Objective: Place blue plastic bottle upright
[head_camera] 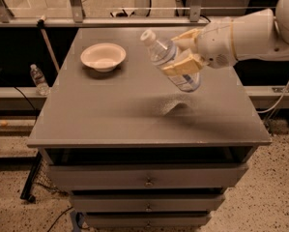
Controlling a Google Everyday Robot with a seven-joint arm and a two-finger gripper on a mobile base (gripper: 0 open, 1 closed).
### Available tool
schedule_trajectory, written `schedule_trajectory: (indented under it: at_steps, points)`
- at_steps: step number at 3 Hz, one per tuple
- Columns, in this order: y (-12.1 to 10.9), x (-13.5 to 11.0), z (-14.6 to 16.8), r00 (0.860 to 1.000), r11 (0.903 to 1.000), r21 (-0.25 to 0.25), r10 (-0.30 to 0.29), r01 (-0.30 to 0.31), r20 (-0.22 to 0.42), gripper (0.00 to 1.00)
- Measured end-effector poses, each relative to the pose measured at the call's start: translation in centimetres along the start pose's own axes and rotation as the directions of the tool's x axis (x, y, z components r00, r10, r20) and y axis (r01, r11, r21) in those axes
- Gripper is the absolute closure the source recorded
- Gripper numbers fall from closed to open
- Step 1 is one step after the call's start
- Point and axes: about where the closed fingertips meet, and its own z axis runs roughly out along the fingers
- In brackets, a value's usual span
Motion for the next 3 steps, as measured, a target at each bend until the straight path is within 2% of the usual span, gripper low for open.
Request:
schedule_trajectory:
  at_steps: [1,2,3]
  points:
    - [-0.68,-0.37,-1.04,0.999,0.9988,0.041,0.026,-0.027,0.027,1.00]
    - [-0.62,-0.33,-0.67,0.997,0.9979,0.042,0.046,-0.049,0.064,1.00]
    - [-1.21,-0.56,-1.11,0.976,0.9884,0.066,0.123,-0.137,0.178,1.00]
